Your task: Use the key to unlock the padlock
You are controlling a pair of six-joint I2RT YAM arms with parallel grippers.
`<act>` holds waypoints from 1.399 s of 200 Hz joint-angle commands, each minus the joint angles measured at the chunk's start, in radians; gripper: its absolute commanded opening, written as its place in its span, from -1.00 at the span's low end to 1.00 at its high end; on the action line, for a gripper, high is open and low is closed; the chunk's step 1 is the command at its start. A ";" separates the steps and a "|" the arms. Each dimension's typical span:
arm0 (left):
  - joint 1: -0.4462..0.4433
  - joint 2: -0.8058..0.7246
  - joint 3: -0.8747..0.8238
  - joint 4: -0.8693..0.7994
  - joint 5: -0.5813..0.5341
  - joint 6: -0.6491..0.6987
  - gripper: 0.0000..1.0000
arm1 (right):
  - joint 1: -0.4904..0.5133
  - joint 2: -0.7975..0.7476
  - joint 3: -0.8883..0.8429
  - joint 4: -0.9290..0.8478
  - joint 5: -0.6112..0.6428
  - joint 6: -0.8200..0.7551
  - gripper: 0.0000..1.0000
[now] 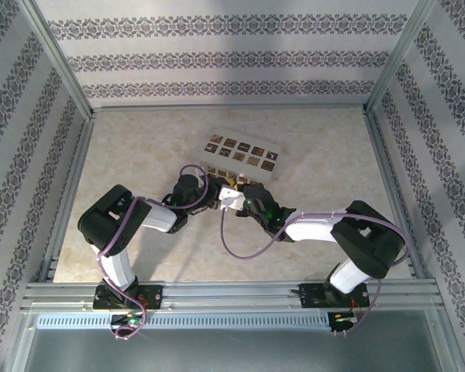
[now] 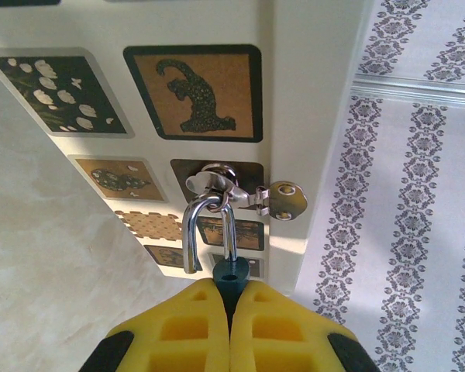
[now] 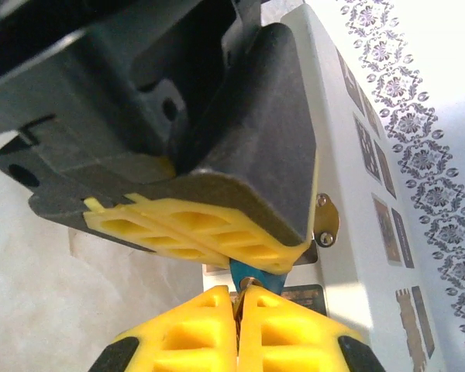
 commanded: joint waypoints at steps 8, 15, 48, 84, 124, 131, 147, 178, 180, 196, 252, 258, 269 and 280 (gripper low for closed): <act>-0.014 -0.038 0.001 0.061 0.038 0.004 -1.00 | 0.019 -0.009 -0.002 0.101 0.026 0.158 -1.00; -0.014 -0.036 0.001 0.060 0.038 0.004 -1.00 | 0.020 -0.012 -0.001 0.101 0.026 0.184 -1.00; -0.015 -0.030 0.000 0.058 0.038 0.010 -1.00 | 0.027 -0.030 0.005 0.071 0.024 0.312 -1.00; -0.021 -0.011 -0.005 0.064 0.031 0.011 -1.00 | 0.033 -0.060 -0.008 0.049 -0.009 0.466 -1.00; -0.032 0.011 -0.005 0.082 0.027 0.005 -1.00 | 0.038 -0.043 -0.046 0.121 -0.028 0.649 -1.00; -0.033 0.015 -0.005 0.084 0.027 0.003 -1.00 | 0.038 -0.035 -0.052 0.137 -0.035 0.681 -1.00; -0.035 0.021 -0.007 0.087 0.027 0.004 -1.00 | 0.038 -0.017 -0.063 0.170 -0.038 0.763 -1.00; -0.038 0.038 -0.012 0.095 0.021 0.004 -1.00 | 0.039 0.024 -0.090 0.245 -0.029 0.874 -1.00; -0.038 0.039 -0.012 0.096 0.019 0.003 -1.00 | 0.039 0.025 -0.093 0.250 -0.028 0.879 -1.00; -0.040 0.054 -0.015 0.107 0.018 0.002 -1.00 | 0.039 0.041 -0.109 0.284 -0.020 0.912 -1.00; -0.049 0.112 -0.015 0.136 0.017 0.000 -1.00 | 0.038 0.097 -0.126 0.327 -0.052 0.993 -1.00; -0.050 0.117 -0.015 0.142 0.016 -0.003 -1.00 | 0.038 0.102 -0.128 0.332 -0.050 0.998 -1.00; -0.052 0.127 -0.015 0.148 0.016 -0.005 -1.00 | 0.038 0.108 -0.134 0.343 -0.049 1.003 -1.00; -0.052 0.132 -0.014 0.149 0.015 -0.005 -1.00 | 0.036 0.111 -0.137 0.348 -0.048 1.010 -1.00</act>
